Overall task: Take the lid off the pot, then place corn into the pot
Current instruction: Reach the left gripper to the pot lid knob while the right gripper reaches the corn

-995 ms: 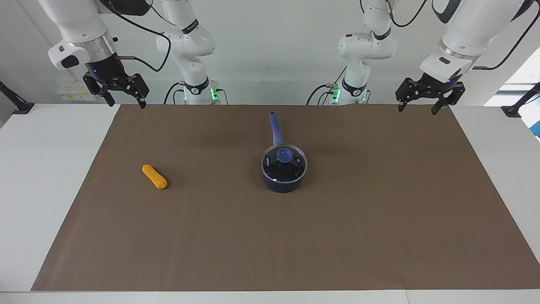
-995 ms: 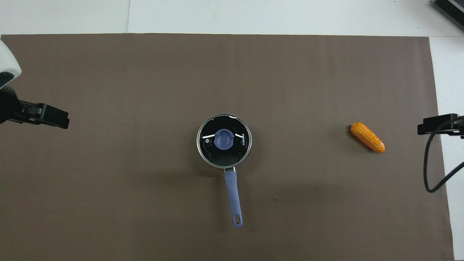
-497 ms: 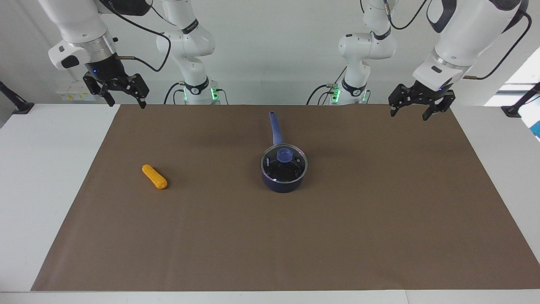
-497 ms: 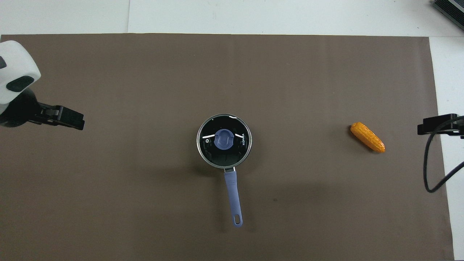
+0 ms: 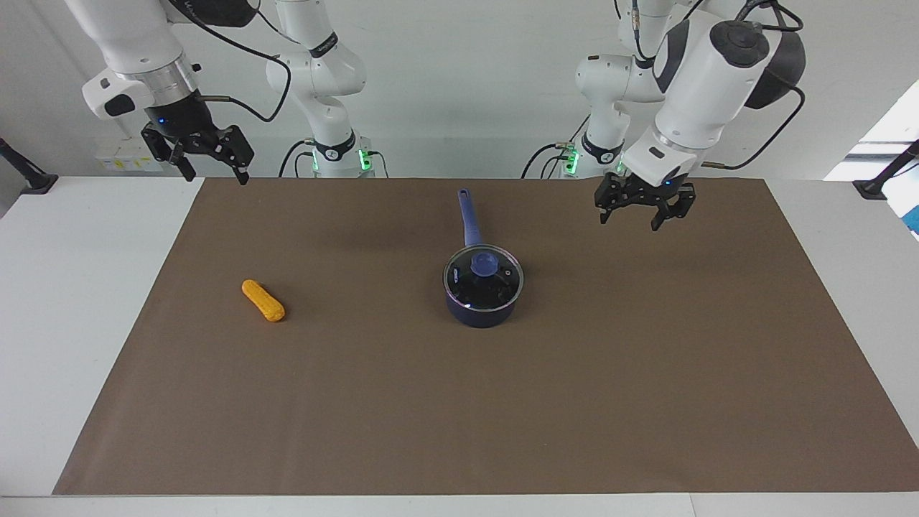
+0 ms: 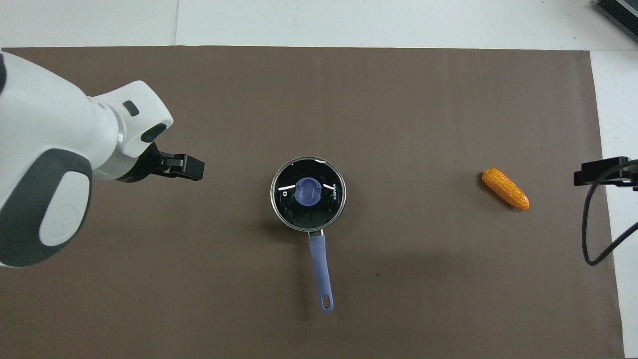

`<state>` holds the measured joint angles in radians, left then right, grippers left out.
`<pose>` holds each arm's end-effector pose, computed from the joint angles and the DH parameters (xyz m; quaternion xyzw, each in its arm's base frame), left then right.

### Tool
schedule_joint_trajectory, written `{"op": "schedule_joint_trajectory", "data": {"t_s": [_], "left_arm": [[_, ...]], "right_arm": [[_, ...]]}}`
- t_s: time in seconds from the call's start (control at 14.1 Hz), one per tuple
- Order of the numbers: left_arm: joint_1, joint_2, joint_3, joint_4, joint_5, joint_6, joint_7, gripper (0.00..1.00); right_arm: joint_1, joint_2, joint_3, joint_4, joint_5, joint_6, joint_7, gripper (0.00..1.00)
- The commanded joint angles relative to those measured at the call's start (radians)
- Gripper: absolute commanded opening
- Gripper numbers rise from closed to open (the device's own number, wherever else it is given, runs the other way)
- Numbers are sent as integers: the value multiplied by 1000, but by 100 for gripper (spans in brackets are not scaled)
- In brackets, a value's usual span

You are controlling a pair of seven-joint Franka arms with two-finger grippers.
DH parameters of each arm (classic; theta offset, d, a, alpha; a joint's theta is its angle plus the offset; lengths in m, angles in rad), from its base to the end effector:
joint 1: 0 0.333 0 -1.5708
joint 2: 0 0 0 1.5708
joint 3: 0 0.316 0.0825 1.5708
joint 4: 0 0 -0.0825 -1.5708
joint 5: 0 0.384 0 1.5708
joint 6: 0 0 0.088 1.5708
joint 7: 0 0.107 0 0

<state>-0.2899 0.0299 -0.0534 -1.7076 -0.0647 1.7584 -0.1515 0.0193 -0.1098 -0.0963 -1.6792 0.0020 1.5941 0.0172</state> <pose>0.5392 -0.1984 0.5591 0.9954 -0.0900 0.0022 0.0342 0.5203 -0.0428 0.6341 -0.9988 0.0469 -0.0123 0.0059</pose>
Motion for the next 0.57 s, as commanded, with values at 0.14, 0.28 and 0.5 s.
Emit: {"op": "schedule_joint_trajectory", "data": {"t_s": [0.14,0.28,0.5], "left_arm": [[-142,54,17,-37,5,119,-144,100],[-223,122,17,-20,58,141,-219,100],[-300,188,15,-17,92,225,-332,100]], "right_arm": [[-13,-31,3,-66,1,26,-193,100],[-25,-18,4,-94,-1,46,-351,100],[-35,-1,4,-210,1,179,-566,100]]}}
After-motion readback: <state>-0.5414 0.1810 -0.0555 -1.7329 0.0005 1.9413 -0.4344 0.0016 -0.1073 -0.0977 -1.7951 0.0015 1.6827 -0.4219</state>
